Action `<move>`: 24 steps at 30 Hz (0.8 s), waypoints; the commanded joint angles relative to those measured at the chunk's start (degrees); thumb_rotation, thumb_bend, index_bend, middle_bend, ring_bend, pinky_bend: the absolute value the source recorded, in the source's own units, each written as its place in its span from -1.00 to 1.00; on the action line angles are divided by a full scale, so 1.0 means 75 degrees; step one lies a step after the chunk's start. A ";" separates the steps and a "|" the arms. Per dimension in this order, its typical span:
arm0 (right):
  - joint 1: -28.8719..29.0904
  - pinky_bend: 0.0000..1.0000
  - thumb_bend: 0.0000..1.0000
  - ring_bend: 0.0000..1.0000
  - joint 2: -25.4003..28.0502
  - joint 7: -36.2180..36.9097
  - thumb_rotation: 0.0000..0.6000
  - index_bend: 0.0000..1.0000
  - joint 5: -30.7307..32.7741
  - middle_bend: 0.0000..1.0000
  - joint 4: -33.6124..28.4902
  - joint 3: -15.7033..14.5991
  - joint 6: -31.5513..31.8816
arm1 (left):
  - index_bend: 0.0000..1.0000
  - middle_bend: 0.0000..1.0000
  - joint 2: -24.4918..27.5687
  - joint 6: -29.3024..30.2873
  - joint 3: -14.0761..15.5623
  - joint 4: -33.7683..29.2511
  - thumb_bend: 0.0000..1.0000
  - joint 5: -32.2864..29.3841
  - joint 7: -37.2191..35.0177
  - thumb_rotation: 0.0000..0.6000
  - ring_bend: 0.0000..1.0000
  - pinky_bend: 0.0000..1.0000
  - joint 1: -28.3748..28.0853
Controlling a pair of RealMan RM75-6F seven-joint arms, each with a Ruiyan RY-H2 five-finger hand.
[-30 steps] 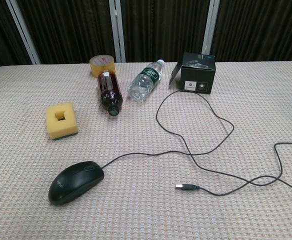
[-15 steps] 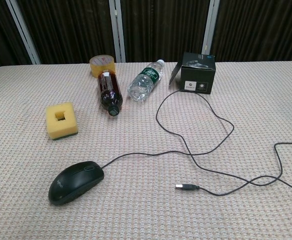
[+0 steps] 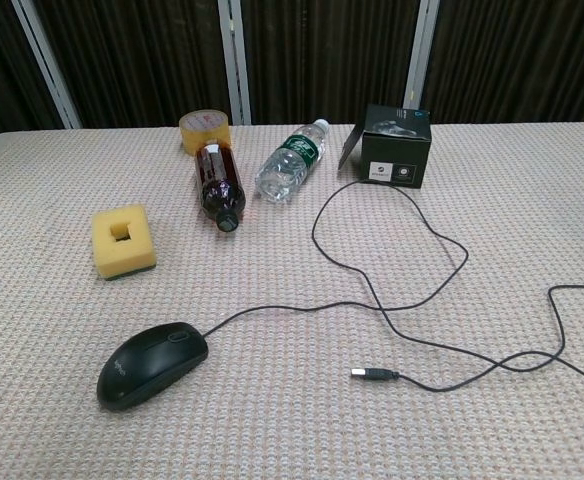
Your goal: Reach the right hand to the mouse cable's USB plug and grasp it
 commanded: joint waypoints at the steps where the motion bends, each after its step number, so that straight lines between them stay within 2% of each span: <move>1: 0.0121 -1.00 -0.87 -1.00 -0.0002 0.0097 1.00 -0.93 -0.0087 -0.96 -0.0067 0.0003 -0.0140 | -1.00 -1.00 -0.0002 -0.0018 -0.0005 0.0005 -0.85 -0.0029 -0.0003 1.00 -1.00 -1.00 0.0001; 4: 0.0352 -1.00 -0.87 -0.95 0.0016 0.0214 1.00 -0.89 -0.0193 -0.80 -0.0213 0.0050 -0.0390 | -1.00 -1.00 -0.0013 -0.0051 -0.0013 0.0003 -0.85 -0.0062 0.0032 1.00 -1.00 -1.00 -0.0006; 7: 0.0645 -0.90 -0.87 -0.67 -0.0010 0.0341 1.00 -0.85 -0.0251 -0.54 -0.0378 0.0155 -0.0694 | -1.00 -1.00 -0.0028 -0.0065 -0.0021 -0.0008 -0.85 -0.0087 0.0077 1.00 -1.00 -1.00 -0.0008; 10: 0.1037 -0.30 -0.87 0.00 -0.0113 0.0473 1.00 -0.77 -0.0136 0.04 -0.0635 0.0324 -0.1185 | -1.00 -1.00 -0.0043 -0.0093 -0.0033 -0.0021 -0.85 -0.0137 0.0095 1.00 -1.00 -1.00 -0.0008; 13: 0.1398 0.10 -0.87 0.51 -0.0220 0.0522 1.00 -0.66 0.0078 0.56 -0.0899 0.0472 -0.1698 | -1.00 -1.00 -0.0046 -0.0114 -0.0048 -0.0026 -0.85 -0.0186 0.0103 1.00 -1.00 -1.00 -0.0009; 15: 0.1670 0.36 -0.87 0.82 -0.0336 0.0381 1.00 -0.49 0.0156 0.88 -0.1129 0.0564 -0.2040 | -1.00 -1.00 -0.0043 -0.0109 -0.0055 -0.0029 -0.84 -0.0198 0.0082 1.00 -1.00 -1.00 -0.0005; 17: 0.1853 0.54 -0.86 0.96 -0.0483 0.0128 1.00 -0.32 0.0118 0.99 -0.1250 0.0622 -0.2196 | -1.00 -1.00 -0.0037 -0.0090 -0.0055 -0.0027 -0.85 -0.0192 0.0053 1.00 -1.00 -1.00 0.0002; 19: 0.2052 0.72 -0.84 1.00 -0.0713 -0.0276 1.00 -0.11 0.0129 1.00 -0.1329 0.0667 -0.2396 | -1.00 -1.00 -0.0030 -0.0074 -0.0053 -0.0028 -0.86 -0.0191 0.0016 1.00 -1.00 -1.00 0.0013; 24: 0.2498 0.88 -0.79 1.00 -0.1383 -0.1477 1.00 0.03 0.0789 1.00 -0.1425 0.0679 -0.3181 | -1.00 -1.00 -0.0009 -0.0042 -0.0052 -0.0030 -0.84 -0.0185 -0.0045 1.00 -1.00 -1.00 0.0031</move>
